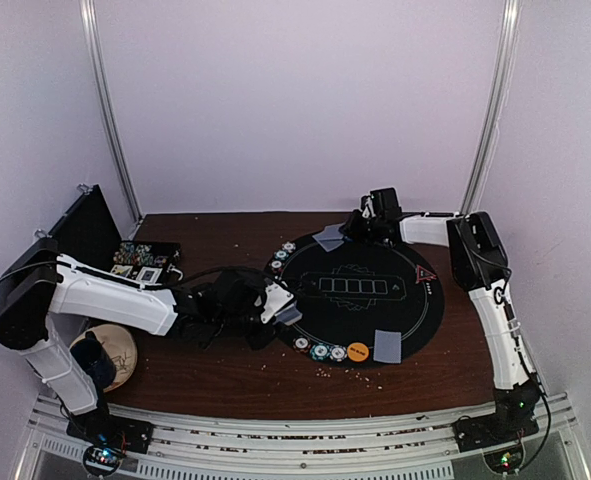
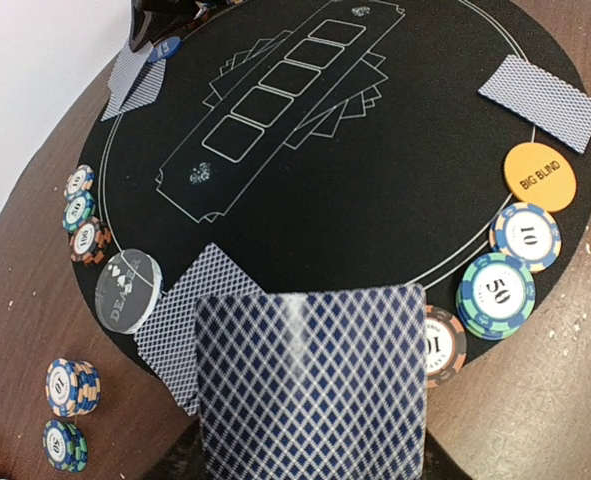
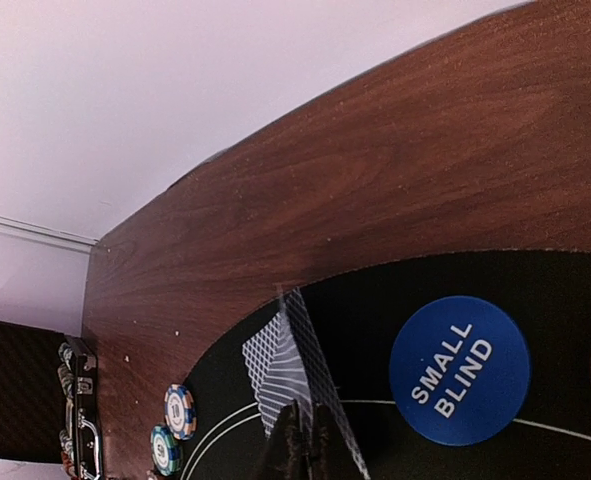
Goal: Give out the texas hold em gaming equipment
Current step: Distribute the poker card in the small blind area.
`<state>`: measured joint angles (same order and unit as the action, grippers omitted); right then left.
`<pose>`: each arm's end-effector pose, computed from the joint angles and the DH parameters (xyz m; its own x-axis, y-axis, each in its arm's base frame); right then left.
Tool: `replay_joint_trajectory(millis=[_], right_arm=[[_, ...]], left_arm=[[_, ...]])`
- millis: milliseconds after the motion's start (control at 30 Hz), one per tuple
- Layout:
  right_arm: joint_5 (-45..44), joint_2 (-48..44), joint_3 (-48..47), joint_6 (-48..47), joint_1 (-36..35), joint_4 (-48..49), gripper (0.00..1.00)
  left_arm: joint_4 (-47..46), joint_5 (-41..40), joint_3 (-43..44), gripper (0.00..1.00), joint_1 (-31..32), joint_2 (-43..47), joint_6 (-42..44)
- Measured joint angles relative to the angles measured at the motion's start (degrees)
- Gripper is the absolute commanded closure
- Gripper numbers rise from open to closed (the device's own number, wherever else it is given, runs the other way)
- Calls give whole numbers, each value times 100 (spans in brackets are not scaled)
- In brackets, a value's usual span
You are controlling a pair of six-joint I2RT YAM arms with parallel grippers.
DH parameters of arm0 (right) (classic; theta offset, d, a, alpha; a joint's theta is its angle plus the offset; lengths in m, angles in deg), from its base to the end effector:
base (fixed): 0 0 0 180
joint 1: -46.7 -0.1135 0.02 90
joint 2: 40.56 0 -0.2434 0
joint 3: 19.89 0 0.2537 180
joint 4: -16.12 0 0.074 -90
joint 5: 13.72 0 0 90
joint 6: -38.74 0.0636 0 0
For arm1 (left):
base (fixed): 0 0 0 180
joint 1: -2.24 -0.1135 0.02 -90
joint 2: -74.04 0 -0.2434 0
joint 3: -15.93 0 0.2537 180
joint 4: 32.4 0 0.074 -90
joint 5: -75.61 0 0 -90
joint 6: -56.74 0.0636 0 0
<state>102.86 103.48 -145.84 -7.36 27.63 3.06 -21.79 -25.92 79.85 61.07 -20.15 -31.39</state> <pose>0.5296 0.2132 0.1100 -0.8058 0.3776 -0.4562 -0.1323 0.6361 0.7602 0.1972 -0.3014 0.1391 -0.3138 0.5805 -0.7514 0.7708 0.6178 0.1554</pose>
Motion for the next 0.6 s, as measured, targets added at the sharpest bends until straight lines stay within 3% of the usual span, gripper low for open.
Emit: replay_joint_trajectory(millis=[367, 600], right_arm=[[0, 61, 0, -24, -17, -175, 81], [11, 61, 70, -68, -17, -240, 81]], left_arm=[[0, -2, 0, 85, 0, 0, 2], [0, -2, 0, 85, 0, 0, 2]])
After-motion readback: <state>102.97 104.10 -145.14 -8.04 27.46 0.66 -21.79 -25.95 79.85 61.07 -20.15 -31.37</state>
